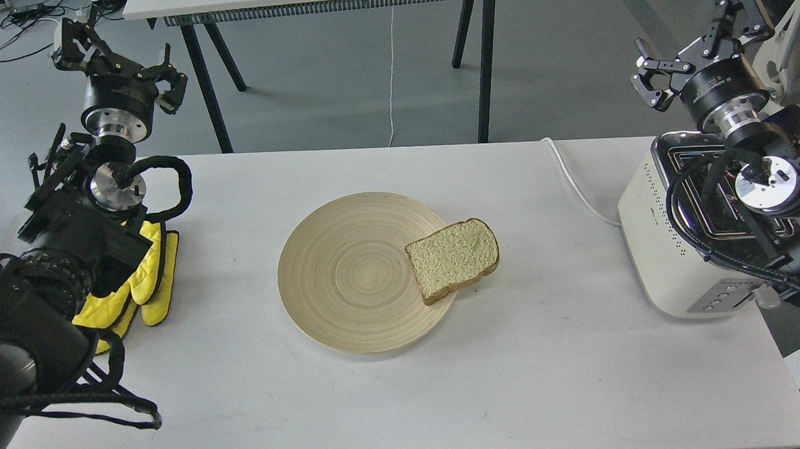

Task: Put bread in toaster with right arm
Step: 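Lift the right gripper off the toaster and swing it toward the plate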

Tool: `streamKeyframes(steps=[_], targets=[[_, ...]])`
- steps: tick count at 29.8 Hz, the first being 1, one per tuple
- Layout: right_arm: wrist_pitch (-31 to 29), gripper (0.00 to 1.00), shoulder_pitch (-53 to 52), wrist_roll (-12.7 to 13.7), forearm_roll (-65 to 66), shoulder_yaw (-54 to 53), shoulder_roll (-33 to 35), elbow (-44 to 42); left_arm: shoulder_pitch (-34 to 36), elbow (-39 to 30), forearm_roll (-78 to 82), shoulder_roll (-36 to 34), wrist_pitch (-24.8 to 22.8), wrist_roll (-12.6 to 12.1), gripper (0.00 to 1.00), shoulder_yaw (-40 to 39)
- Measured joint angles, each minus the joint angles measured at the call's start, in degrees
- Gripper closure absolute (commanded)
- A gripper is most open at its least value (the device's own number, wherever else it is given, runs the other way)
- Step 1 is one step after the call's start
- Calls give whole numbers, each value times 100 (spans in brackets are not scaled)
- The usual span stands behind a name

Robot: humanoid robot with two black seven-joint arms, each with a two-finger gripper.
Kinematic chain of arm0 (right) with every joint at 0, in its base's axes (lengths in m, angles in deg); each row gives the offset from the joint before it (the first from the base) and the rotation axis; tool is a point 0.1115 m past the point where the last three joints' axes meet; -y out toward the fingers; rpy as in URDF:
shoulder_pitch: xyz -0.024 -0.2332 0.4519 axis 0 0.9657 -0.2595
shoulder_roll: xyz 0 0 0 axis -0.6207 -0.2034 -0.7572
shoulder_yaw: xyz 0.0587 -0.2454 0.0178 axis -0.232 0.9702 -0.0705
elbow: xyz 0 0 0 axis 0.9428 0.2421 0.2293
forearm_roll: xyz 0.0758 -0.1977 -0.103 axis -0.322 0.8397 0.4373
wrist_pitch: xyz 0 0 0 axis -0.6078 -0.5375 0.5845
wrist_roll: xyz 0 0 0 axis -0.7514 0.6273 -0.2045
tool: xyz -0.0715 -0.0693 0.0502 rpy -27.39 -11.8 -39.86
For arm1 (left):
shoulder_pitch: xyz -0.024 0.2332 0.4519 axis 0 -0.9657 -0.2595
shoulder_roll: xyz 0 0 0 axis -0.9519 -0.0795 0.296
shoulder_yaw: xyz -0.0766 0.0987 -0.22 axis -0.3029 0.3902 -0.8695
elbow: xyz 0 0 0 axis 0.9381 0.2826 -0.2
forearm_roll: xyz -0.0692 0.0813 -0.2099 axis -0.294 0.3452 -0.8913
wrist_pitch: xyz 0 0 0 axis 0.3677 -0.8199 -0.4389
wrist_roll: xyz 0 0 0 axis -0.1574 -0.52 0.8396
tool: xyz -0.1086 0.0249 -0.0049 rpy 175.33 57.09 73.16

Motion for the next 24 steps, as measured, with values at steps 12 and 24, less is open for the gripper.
streamKeyframes(steps=[12,24], targets=[[89,1,-487,150,689,910,288,591,0,8,0,-11,0,-9,0,0],[1055,2,-537,91,4027,2170,576,1754,-10,13,0,30,0,0,0,0]])
